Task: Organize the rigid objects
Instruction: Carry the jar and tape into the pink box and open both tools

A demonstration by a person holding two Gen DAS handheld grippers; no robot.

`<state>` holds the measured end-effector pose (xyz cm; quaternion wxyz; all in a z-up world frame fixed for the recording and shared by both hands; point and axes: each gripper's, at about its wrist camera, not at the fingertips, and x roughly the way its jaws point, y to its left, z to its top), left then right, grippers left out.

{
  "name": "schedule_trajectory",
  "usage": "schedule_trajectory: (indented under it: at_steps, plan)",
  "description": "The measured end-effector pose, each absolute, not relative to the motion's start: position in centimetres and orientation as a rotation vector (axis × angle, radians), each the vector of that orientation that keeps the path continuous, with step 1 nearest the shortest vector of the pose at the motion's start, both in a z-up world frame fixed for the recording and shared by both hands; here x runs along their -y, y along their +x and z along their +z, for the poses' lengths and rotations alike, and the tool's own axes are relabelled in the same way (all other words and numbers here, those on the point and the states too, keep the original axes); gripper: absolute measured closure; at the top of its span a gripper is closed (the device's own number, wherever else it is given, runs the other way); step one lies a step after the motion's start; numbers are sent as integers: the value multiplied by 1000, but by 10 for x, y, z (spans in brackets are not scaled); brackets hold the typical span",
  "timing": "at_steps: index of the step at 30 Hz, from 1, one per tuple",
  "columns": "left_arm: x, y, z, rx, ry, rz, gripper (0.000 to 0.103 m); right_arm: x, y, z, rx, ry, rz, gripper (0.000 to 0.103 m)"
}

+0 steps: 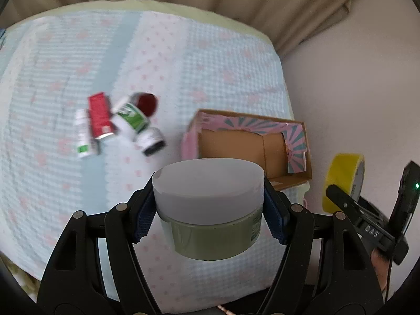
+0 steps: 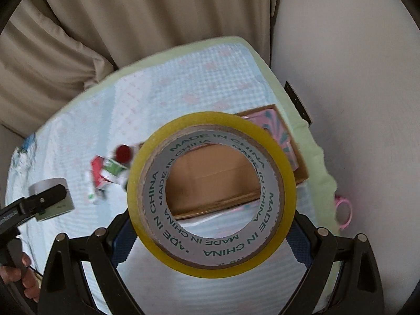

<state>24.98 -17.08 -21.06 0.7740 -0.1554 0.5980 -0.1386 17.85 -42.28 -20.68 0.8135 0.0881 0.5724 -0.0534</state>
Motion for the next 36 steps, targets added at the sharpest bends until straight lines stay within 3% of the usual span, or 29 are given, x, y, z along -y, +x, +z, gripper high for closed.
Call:
schedule_trajectory:
  at_steps: [10,22,31,33,34,36]
  plan:
    - [281,291,-289,-1427,-214,-319,35,487,223,-289,-1343,79,-38,8]
    - [321,346,-389,-1553,-145,-274,35,493,264,-379,-1425,-9,56,8]
    - [348,349,-386,-1505,9,-316,35,484,270,-391,-1401,-71,132,8]
    - [354,348,-376,-1468,45,-327,15,486,266,-386,-1363,-76,128,7]
    - [355,347,-369,-1437,59,-336,1,488,265,-385,-1356,-80,123,5]
    - [354,349,-358,-1396,94,-345,0,492,262,-382,-1332,-80,110,0]
